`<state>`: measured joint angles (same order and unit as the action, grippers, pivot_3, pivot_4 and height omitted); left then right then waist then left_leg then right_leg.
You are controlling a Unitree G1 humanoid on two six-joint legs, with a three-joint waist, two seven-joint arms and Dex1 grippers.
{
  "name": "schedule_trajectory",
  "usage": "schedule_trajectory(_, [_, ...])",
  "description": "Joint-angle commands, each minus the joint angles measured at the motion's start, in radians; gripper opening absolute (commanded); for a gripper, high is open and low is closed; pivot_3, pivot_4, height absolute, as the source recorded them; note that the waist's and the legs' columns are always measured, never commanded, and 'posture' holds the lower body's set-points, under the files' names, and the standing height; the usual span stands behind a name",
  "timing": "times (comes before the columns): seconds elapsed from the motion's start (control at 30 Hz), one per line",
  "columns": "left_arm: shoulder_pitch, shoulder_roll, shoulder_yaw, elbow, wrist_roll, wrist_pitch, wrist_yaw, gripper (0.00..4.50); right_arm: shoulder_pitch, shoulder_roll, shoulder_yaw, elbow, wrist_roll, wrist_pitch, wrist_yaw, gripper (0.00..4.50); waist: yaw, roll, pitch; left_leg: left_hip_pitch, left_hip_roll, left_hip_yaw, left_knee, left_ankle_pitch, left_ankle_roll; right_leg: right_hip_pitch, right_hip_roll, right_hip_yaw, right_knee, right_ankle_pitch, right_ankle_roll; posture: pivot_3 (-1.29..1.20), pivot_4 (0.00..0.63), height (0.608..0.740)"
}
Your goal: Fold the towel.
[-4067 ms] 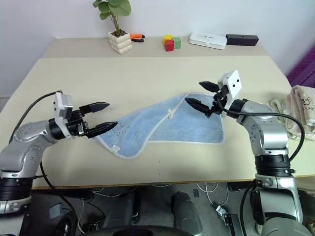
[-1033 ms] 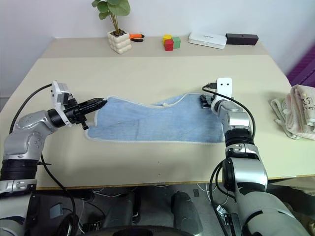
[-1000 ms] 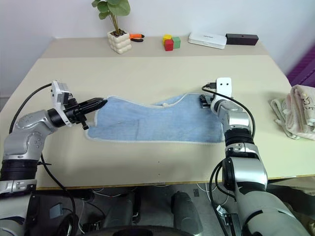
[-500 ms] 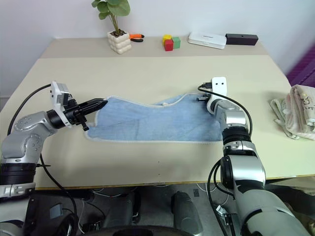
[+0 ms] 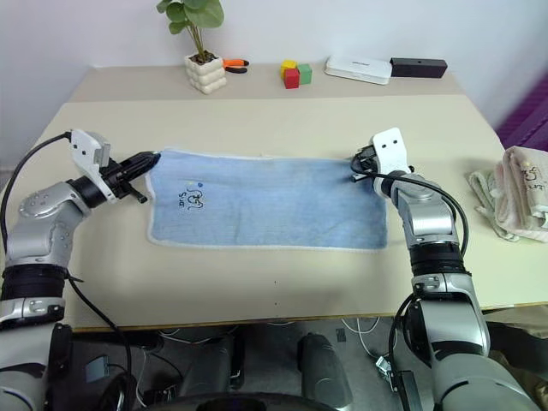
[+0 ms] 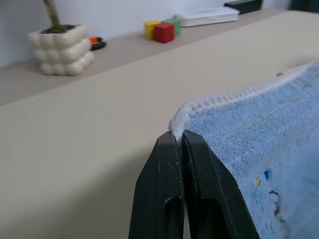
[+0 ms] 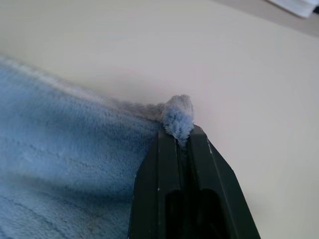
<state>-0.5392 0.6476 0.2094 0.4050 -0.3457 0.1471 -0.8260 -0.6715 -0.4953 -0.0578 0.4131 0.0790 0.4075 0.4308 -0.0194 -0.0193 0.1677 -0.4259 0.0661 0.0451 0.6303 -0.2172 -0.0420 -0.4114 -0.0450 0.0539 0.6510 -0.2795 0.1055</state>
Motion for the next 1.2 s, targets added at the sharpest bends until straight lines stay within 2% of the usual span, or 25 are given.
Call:
schedule_trajectory(0.03, [-0.024,0.012,0.01,0.01,0.016,-0.044,-0.003,0.0,0.034,-0.022,0.014,-0.066,0.0,-0.006,0.05,0.02,0.001,0.0,0.0,0.0,0.0,0.0,0.0,0.0,0.0,0.0,0.0,0.0,0.0,0.0,0.0,0.0,0.15,0.74])
schedule_trajectory(0.17, [0.004,0.019,0.015,-0.021,0.004,-0.027,-0.028,0.0,0.179,-0.077,0.069,-0.291,0.096,0.158,0.259,0.02,0.009,0.0,0.0,0.0,0.0,0.0,0.0,0.0,0.0,0.0,0.0,0.0,0.0,0.0,0.0,0.0,0.15,0.74])
schedule_trajectory(0.3, [0.041,0.02,0.018,-0.049,-0.003,-0.019,-0.046,0.0,0.287,-0.139,0.091,-0.446,0.146,0.224,0.355,0.02,0.005,-0.001,0.0,0.0,0.0,0.0,0.001,0.0,0.0,0.001,-0.001,0.0,0.0,0.0,0.0,0.0,0.15,0.74])
schedule_trajectory(0.43, [0.045,0.007,0.007,-0.076,-0.01,-0.003,-0.058,0.0,0.299,-0.154,0.077,-0.531,0.234,0.327,0.418,1.34,0.004,-0.001,0.0,0.001,0.0,0.0,0.001,0.0,0.0,0.001,0.0,0.0,0.0,0.0,0.0,0.0,0.15,0.74])
schedule_trajectory(0.5, [0.04,0.005,0.003,-0.077,-0.005,-0.003,-0.061,0.0,0.306,-0.16,0.087,-0.56,0.245,0.363,0.42,2.39,0.005,-0.001,0.0,0.001,0.0,0.0,0.001,0.0,0.0,0.001,0.0,0.0,0.0,0.0,0.0,0.0,0.15,0.74])
schedule_trajectory(0.63, [0.028,0.005,-0.008,-0.065,0.004,-0.008,-0.079,0.0,0.277,-0.151,0.1,-0.504,0.183,0.312,0.366,4.37,0.006,-0.001,0.0,0.0,0.0,0.0,0.001,0.0,0.0,0.001,0.0,0.0,0.0,0.0,0.0,0.0,0.15,0.74])
schedule_trajectory(0.9, [0.032,-0.001,-0.007,-0.075,-0.01,0.006,-0.091,0.0,0.224,-0.205,0.09,-0.47,0.168,0.278,0.393,4.37,0.007,-0.001,0.0,0.0,0.0,0.0,0.002,0.0,0.0,0.001,0.0,0.0,0.0,0.0,0.0,0.0,0.15,0.74])
schedule_trajectory(1.2, [0.042,-0.013,-0.002,-0.094,-0.02,0.008,-0.097,0.0,0.101,-0.242,0.025,-0.287,0.179,0.296,0.393,4.37,0.008,-0.001,0.0,0.0,0.0,0.0,0.001,0.0,0.0,0.001,0.0,0.0,-0.001,0.0,0.0,0.0,0.15,0.74])
